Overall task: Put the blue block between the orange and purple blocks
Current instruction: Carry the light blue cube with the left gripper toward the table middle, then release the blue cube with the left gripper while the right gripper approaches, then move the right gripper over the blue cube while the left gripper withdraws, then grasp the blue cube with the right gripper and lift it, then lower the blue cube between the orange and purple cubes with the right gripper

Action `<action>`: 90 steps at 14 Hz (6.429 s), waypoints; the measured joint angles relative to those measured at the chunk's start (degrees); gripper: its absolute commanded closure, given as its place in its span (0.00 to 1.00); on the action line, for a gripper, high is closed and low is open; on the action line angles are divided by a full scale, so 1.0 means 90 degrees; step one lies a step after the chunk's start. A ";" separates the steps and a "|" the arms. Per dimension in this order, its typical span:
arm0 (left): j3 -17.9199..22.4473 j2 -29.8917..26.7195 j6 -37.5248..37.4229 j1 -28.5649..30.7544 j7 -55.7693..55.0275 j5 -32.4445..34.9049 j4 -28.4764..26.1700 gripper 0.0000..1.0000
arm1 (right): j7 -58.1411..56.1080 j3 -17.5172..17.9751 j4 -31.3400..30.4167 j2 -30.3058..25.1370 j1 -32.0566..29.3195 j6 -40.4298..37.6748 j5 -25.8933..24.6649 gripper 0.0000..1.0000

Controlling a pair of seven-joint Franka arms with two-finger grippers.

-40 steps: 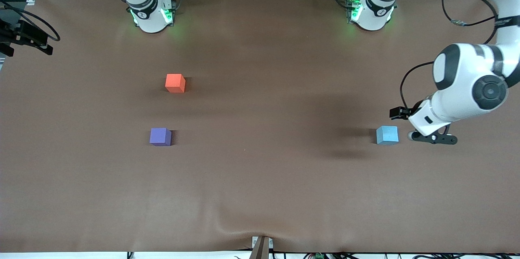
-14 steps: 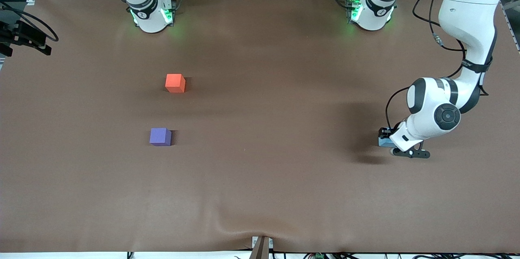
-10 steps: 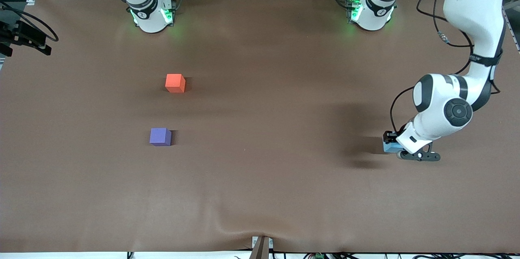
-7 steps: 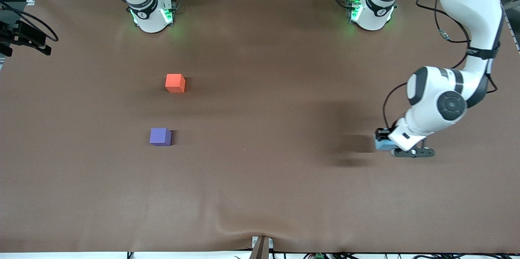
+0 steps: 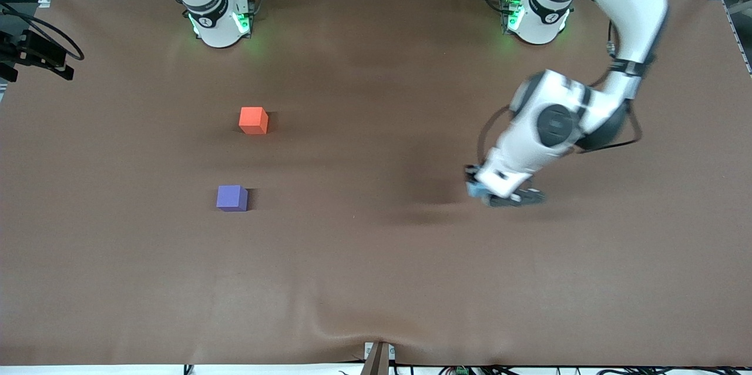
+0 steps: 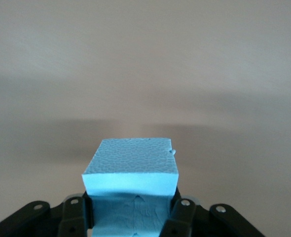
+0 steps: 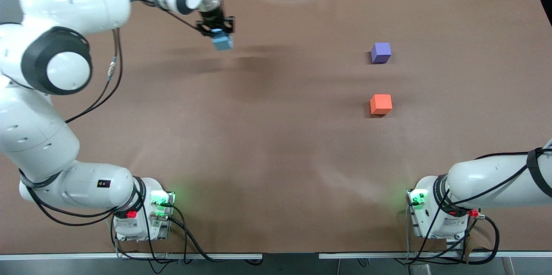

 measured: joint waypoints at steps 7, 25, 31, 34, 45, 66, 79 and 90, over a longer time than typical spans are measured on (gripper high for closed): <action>0.0327 0.1496 -0.0008 -0.2245 -0.1687 0.0000 0.1726 1.00 | -0.0003 -0.0003 0.0001 0.0002 -0.0002 -0.0003 0.0000 0.00; 0.1718 0.1871 -0.0041 -0.4110 -0.1910 0.0147 0.2575 0.00 | -0.0013 -0.0010 0.0000 0.0156 -0.0007 -0.0006 0.0000 0.00; 0.1807 0.0352 -0.1333 -0.2685 -0.1293 0.0238 0.2625 0.00 | -0.0084 0.0005 -0.0059 0.1051 -0.0015 -0.0038 -0.0002 0.00; 0.1799 -0.0158 -0.1846 -0.1626 -0.0232 0.0236 0.2612 0.00 | -0.0150 0.0037 -0.0054 0.1556 -0.0005 -0.0070 0.0072 0.00; 0.1738 -0.1409 -0.3487 0.1010 0.3371 -0.0061 0.2455 0.00 | 0.2922 0.0198 -0.1069 0.2201 0.2117 0.2149 0.1525 0.00; 0.2678 -0.3157 -0.4409 0.0513 0.4505 -0.0380 0.1075 0.00 | 0.4316 0.0123 -0.1919 0.4172 0.5040 0.6436 0.2105 1.00; 0.2681 -0.2376 -0.4407 0.0445 0.4491 -0.0381 0.1893 0.00 | 0.1358 -0.1797 -0.2494 0.1948 0.3827 0.3387 0.1633 1.00; 0.2644 -0.2393 -0.4410 0.0467 0.4489 -0.0381 0.2089 0.00 | 0.0625 -0.1738 -0.4339 0.1976 0.3340 0.5205 0.1631 1.00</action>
